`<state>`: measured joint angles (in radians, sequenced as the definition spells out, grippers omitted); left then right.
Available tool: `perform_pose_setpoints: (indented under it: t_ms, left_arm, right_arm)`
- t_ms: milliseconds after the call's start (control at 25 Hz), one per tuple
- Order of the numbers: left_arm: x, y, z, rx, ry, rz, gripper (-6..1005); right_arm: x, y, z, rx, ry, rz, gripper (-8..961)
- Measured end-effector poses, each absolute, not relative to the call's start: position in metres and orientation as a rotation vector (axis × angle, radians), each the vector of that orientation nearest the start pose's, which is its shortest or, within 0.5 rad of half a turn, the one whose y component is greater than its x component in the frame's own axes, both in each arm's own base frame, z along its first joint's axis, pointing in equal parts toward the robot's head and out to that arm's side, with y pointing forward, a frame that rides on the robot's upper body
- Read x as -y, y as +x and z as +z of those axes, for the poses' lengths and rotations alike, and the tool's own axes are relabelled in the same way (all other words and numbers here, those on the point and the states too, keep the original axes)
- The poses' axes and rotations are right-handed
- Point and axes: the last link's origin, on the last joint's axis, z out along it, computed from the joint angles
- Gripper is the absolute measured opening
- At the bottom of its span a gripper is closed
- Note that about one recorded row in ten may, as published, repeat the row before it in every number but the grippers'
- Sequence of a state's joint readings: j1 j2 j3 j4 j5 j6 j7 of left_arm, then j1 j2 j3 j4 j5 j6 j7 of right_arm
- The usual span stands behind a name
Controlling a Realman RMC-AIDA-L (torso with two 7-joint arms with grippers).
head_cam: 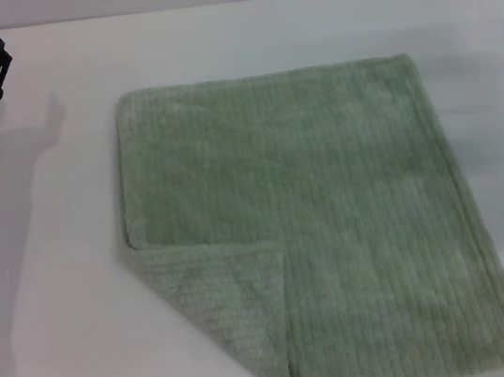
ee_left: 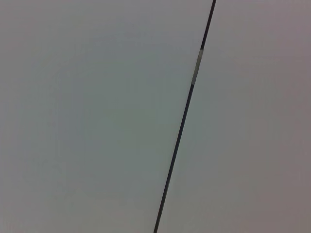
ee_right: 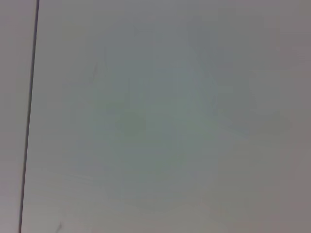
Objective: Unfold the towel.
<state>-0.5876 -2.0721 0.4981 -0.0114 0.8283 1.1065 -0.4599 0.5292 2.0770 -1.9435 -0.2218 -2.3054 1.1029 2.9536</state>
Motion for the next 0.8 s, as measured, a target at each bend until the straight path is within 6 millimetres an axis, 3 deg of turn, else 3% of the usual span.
perform_pose_setpoints:
  t_ms: [800]
  left_arm:
    - [-0.3714,-0.3289,0.0114,0.744,-1.499,-0.819,798]
  right_arm:
    - [-0.3772,0.3086,0.0234,-0.370,-1.386,0.546,774]
